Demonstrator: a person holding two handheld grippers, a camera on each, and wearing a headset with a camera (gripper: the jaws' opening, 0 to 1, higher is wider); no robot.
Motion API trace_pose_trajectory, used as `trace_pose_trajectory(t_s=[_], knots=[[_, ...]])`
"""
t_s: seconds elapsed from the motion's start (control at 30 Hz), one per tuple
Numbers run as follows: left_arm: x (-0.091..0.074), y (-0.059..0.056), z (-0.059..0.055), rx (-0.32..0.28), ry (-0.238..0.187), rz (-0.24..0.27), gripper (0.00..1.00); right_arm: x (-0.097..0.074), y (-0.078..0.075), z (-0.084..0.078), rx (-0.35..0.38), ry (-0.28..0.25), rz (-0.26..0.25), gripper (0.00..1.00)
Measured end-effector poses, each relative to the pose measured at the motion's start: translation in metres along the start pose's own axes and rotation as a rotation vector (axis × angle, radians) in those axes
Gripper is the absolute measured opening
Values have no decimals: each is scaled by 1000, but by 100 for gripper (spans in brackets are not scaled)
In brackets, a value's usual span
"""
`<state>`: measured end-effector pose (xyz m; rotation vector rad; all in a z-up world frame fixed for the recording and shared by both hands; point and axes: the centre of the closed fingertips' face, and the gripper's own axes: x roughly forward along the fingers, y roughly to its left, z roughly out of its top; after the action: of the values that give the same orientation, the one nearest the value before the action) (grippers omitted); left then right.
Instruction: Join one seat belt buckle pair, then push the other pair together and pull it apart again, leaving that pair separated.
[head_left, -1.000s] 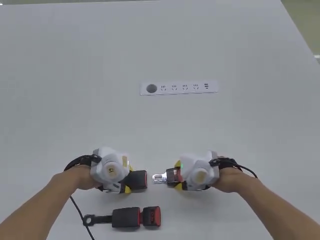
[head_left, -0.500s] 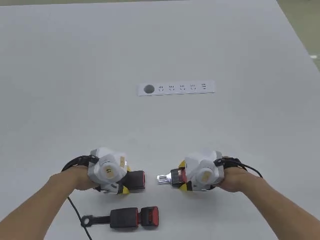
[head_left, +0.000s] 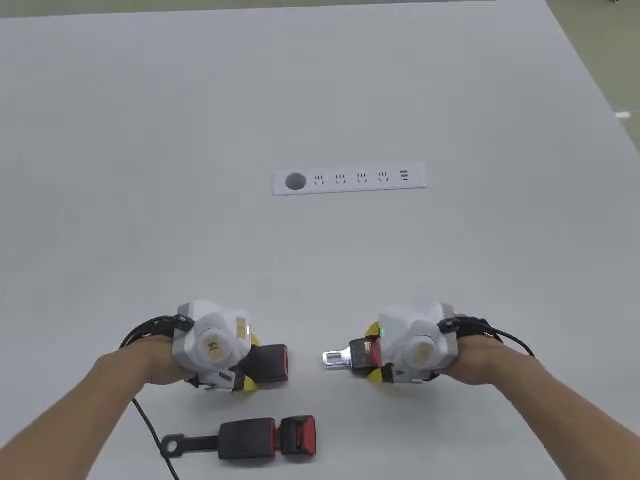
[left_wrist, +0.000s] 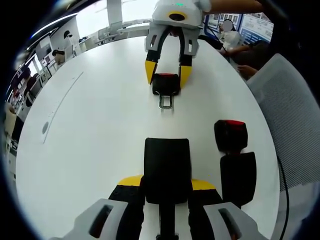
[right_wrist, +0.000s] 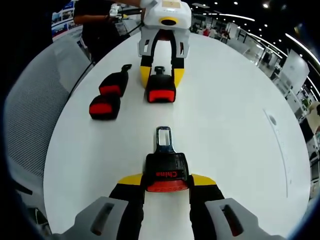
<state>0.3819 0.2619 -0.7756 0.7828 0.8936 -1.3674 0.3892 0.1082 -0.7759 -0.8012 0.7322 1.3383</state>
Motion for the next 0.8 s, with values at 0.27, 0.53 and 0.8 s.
trace_pose_trajectory(t_s=[0.27, 0.53, 0.8], knots=[[0, 0, 1, 1, -6, 0, 34, -5, 1, -5, 15, 5, -2, 31], [-1, 0, 1, 6, -5, 1, 34, -6, 3, -6, 11, 6, 0, 32], [0, 0, 0, 24, 8, 1, 35, -8, 5, -4, -26, 8, -8, 33]])
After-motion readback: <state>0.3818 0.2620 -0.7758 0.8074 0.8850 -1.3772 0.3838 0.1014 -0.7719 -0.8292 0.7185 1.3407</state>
